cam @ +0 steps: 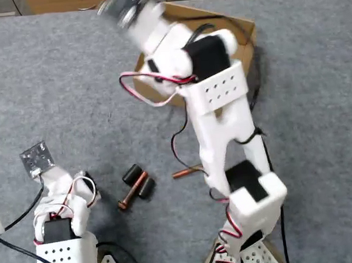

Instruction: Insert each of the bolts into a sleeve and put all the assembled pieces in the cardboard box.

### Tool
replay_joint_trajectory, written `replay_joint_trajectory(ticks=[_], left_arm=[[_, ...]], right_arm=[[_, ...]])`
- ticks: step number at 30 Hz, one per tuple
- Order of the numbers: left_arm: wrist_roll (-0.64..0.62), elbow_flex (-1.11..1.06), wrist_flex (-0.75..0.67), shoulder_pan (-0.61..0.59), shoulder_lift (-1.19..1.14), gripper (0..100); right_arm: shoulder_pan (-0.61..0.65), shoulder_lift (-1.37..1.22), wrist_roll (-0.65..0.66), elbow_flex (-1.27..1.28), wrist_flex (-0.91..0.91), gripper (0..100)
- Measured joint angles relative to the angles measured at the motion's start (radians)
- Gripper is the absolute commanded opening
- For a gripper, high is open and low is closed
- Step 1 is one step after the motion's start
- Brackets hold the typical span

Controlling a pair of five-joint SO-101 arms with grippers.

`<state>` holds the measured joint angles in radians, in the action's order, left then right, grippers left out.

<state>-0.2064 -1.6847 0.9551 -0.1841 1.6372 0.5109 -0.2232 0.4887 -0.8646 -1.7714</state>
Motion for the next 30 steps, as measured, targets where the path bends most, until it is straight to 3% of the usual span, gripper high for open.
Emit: replay_joint_trajectory(ticks=[5,12,21,24,30], left_arm=[[0.014,0.021,0.141,-0.129,0.0,2],[0.206,0.028,0.189,-0.439,0.0,2],[0.505,0.02,0.189,-0.922,0.0,2],[0.528,0.02,0.189,-1.0,0.0,2],[0.531,0.02,0.189,-1.022,0.002,2]], right_arm=[[0.06,0.091,0.342,0.184,0.0,21.3],[0.135,0.121,0.674,0.345,0.0,21.3],[0.315,0.121,0.758,0.588,0.041,21.3],[0.331,0.121,0.766,0.715,0.129,21.3],[0.331,0.121,0.813,0.927,0.288,21.3]])
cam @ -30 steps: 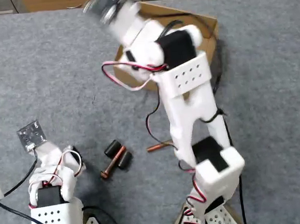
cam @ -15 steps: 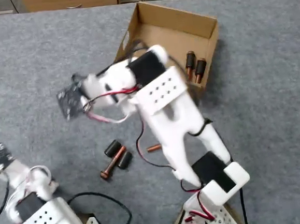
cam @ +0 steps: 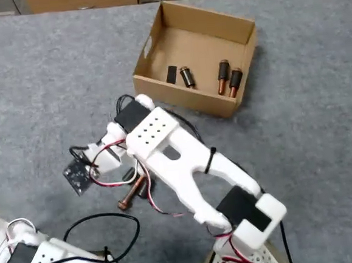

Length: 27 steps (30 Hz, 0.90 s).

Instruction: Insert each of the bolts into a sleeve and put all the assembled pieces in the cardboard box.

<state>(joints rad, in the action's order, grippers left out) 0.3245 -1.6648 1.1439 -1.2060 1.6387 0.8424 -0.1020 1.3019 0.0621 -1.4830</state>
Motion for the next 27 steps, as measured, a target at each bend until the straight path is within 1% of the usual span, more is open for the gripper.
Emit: replay_joint_trajectory(ticks=[6,11,16,22,27], left_arm=[[0.0,0.0,0.0,0.0,0.0,2],[0.0,0.0,0.0,0.006,0.0,2],[0.0,0.0,0.0,0.008,0.0,2],[0.0,0.0,0.0,0.008,0.0,2],[0.0,0.0,0.0,0.008,0.0,2]], right_arm=[[0.005,0.0,0.012,0.143,0.16,21.3],[0.057,-0.002,0.012,0.233,0.265,21.3],[0.069,-0.104,0.012,0.245,0.295,21.3],[0.072,-0.235,0.012,0.167,0.296,21.3],[0.072,-0.269,0.012,0.13,0.296,21.2]])
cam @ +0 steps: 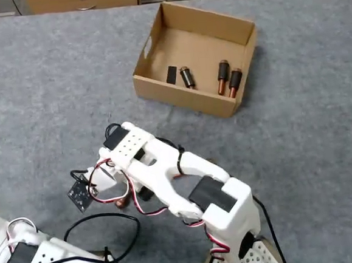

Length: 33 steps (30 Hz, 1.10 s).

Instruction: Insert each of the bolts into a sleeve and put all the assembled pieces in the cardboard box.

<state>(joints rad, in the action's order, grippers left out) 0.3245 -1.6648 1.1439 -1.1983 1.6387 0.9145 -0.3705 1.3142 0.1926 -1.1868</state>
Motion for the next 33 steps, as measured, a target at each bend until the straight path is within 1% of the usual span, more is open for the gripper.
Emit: replay_joint_trajectory(ticks=[6,15,20,26,33], left_arm=[[0.0,0.0,0.0,0.0,0.0,2],[0.002,0.0,0.0,0.0,0.0,2],[0.002,0.0,0.0,0.0,0.0,2],[0.002,0.0,0.0,0.0,0.0,2],[0.002,0.0,0.0,0.0,0.0,2]], right_arm=[[-0.005,0.0,0.0,-0.002,-0.005,21.3],[-0.012,0.003,0.0,-0.157,-0.192,21.3],[-0.012,0.003,0.0,-0.169,-0.196,21.3],[-0.012,-0.009,0.0,-0.169,-0.114,21.3],[-0.012,-0.049,0.0,-0.169,-0.106,21.3]])
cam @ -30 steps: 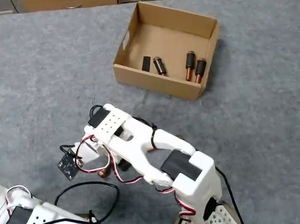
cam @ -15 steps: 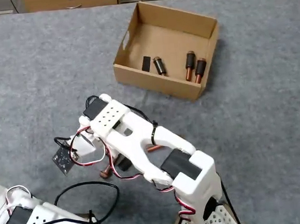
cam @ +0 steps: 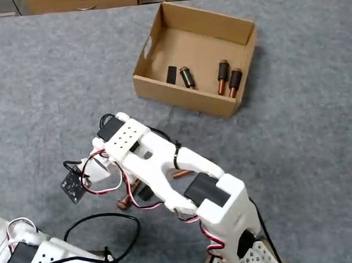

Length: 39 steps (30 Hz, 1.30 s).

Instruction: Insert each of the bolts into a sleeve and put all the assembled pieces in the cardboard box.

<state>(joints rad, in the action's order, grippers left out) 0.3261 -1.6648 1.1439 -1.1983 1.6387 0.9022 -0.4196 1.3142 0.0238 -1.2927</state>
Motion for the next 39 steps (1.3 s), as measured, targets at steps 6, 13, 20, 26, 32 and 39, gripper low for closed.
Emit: replay_joint_trajectory(ticks=[6,13,20,26,32,39], left_arm=[[0.0,0.0,0.0,0.0,0.0,2],[0.0,0.0,0.0,0.0,0.0,2],[0.0,0.0,0.0,0.0,0.0,2],[0.0,0.0,0.0,0.0,0.0,2],[0.0,0.0,0.0,0.0,0.0,2],[0.0,0.0,0.0,0.0,0.0,2]], right_arm=[[0.0,-0.003,0.0,0.0,0.0,21.3],[0.0,-0.064,0.0,-0.003,0.009,21.3],[-0.005,-0.081,0.0,-0.02,0.011,8.1],[-0.014,-0.084,0.0,-0.025,0.014,0.1],[-0.021,-0.086,0.0,-0.031,0.012,0.2],[-0.084,-0.015,0.0,-0.117,0.005,0.2]])
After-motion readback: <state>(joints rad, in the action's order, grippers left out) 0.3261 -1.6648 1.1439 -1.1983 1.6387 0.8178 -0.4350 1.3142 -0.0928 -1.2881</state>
